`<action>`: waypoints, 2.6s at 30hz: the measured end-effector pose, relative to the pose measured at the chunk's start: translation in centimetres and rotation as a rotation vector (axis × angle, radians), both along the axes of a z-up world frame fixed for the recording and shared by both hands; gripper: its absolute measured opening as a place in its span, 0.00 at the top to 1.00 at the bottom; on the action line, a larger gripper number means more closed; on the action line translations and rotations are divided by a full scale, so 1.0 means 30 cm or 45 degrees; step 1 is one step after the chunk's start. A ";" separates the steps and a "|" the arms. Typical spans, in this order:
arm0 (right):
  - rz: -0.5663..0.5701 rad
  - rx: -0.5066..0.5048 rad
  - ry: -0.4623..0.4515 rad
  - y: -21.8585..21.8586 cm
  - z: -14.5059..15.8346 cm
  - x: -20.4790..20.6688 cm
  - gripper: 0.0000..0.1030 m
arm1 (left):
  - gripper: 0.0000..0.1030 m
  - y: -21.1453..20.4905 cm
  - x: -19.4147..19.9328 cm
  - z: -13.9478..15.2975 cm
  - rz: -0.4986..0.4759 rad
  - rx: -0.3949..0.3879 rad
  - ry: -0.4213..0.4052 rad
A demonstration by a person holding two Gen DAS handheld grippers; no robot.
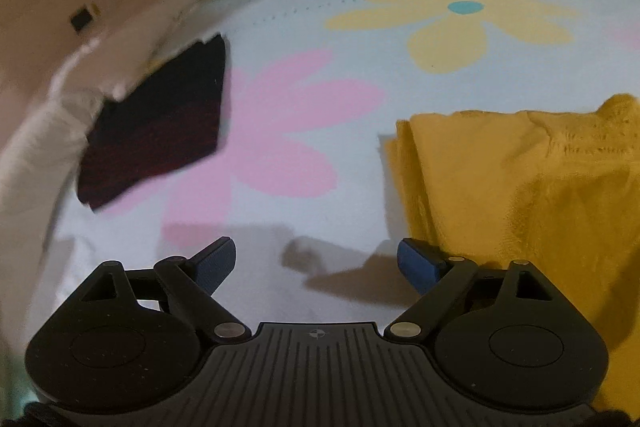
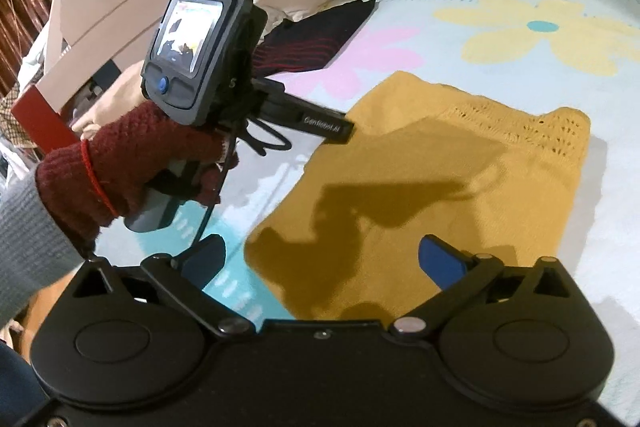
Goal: Fold small clothes
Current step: 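Move both open grippers to the folded yellow sweater's end edge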
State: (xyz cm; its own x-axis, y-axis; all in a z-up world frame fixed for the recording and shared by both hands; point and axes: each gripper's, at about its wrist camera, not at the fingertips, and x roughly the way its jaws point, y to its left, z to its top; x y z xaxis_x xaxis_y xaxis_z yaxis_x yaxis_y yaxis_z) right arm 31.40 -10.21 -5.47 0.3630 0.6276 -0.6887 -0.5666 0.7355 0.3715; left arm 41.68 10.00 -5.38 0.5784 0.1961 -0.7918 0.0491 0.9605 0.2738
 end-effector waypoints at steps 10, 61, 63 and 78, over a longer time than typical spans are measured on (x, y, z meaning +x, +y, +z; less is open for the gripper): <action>0.214 0.015 0.091 0.111 -0.117 -0.020 0.00 | 0.14 -0.006 0.005 0.063 -0.022 -0.202 -0.023; -0.665 0.388 -0.009 -0.327 -0.017 0.124 0.00 | 0.04 0.099 -0.289 0.087 0.041 -0.725 0.076; -0.675 0.393 0.008 -0.334 -0.027 0.123 0.00 | 0.04 0.088 -0.286 0.062 0.025 -0.702 0.093; -0.645 0.455 0.073 -0.318 -0.196 0.185 0.00 | 0.01 -0.012 -0.164 -0.062 -0.087 -0.764 0.078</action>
State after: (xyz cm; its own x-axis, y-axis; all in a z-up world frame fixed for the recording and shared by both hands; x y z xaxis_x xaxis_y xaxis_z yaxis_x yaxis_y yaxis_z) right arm 36.95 -19.76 -11.34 0.6448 0.5823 -0.4952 -0.1515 0.7323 0.6639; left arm 36.77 9.64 -7.24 0.5236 -0.3305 -0.7852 0.1144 0.9406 -0.3197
